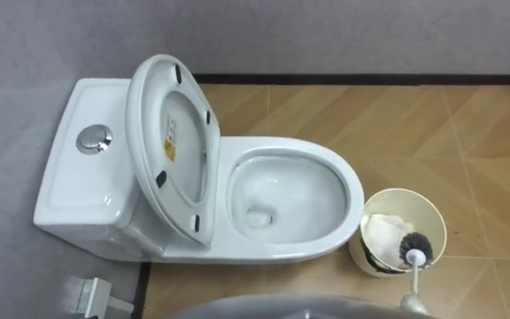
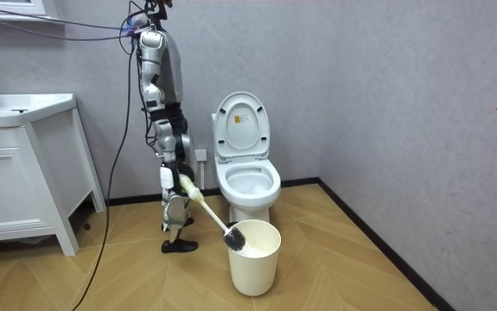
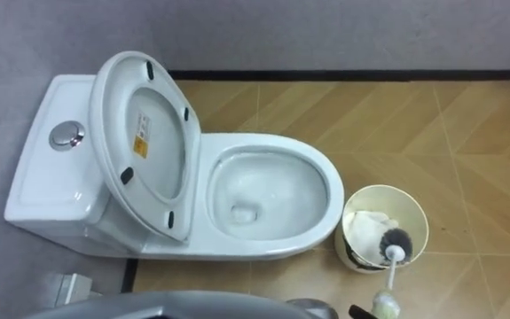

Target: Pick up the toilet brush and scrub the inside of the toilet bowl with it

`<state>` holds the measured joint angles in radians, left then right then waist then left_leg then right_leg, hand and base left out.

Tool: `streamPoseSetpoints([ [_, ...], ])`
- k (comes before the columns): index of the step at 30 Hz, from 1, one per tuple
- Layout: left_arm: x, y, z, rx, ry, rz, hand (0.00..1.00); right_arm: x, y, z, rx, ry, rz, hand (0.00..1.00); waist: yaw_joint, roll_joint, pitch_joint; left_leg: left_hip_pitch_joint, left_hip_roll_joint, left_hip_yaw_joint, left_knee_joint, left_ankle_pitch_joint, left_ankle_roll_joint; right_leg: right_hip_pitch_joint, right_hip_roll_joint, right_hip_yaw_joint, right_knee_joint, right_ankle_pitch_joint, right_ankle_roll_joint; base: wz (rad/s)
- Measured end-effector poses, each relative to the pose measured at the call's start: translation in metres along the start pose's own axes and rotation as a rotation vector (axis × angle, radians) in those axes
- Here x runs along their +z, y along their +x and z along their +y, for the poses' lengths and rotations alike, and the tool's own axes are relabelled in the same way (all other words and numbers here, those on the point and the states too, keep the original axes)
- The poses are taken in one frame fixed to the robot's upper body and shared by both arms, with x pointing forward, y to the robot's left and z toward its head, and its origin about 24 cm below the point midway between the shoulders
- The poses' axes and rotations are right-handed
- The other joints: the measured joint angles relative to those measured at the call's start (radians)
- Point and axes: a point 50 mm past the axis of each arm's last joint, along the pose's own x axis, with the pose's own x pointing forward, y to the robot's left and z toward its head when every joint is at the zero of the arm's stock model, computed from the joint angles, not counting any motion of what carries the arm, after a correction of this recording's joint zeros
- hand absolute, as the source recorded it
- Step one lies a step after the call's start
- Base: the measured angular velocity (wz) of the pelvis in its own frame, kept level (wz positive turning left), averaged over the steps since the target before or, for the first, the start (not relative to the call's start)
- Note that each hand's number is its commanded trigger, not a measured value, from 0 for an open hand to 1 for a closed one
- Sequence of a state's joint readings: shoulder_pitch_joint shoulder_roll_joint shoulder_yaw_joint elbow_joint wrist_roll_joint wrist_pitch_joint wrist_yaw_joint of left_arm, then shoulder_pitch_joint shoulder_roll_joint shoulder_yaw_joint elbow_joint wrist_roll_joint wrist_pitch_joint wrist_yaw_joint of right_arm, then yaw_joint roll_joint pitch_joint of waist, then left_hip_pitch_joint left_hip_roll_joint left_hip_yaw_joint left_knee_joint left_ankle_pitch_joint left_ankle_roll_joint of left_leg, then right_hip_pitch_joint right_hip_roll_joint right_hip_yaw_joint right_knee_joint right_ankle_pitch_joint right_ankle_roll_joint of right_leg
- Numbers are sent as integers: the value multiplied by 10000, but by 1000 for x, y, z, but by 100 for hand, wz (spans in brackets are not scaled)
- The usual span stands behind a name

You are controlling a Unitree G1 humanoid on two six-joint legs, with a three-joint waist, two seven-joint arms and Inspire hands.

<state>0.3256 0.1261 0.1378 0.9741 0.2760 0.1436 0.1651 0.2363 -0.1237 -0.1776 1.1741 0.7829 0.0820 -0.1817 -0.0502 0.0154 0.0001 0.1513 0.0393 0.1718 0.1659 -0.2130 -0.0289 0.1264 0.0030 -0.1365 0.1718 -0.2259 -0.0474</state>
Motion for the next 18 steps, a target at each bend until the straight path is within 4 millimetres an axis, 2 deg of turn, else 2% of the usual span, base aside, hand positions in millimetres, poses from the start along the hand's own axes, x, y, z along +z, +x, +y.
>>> streamPoseSetpoints([
  [13,-6,0,-2,-102,19,291,0,-11,1,-9,-203,177,535,0,-209,-81,-4,5,1,62,2,0,0,-46,2,107,-8,-1,0,-1],
  [15,-6,0,-2,-81,208,267,0,-12,1,-11,-207,-120,537,0,-237,-95,-9,6,0,62,1,0,0,-49,4,131,-15,-1,0,-2],
  [18,-5,1,-1,-104,562,224,0,-11,1,-13,-154,-1844,340,0,-280,-130,-13,5,0,85,-2,0,0,-50,4,142,-27,0,0,0],
])
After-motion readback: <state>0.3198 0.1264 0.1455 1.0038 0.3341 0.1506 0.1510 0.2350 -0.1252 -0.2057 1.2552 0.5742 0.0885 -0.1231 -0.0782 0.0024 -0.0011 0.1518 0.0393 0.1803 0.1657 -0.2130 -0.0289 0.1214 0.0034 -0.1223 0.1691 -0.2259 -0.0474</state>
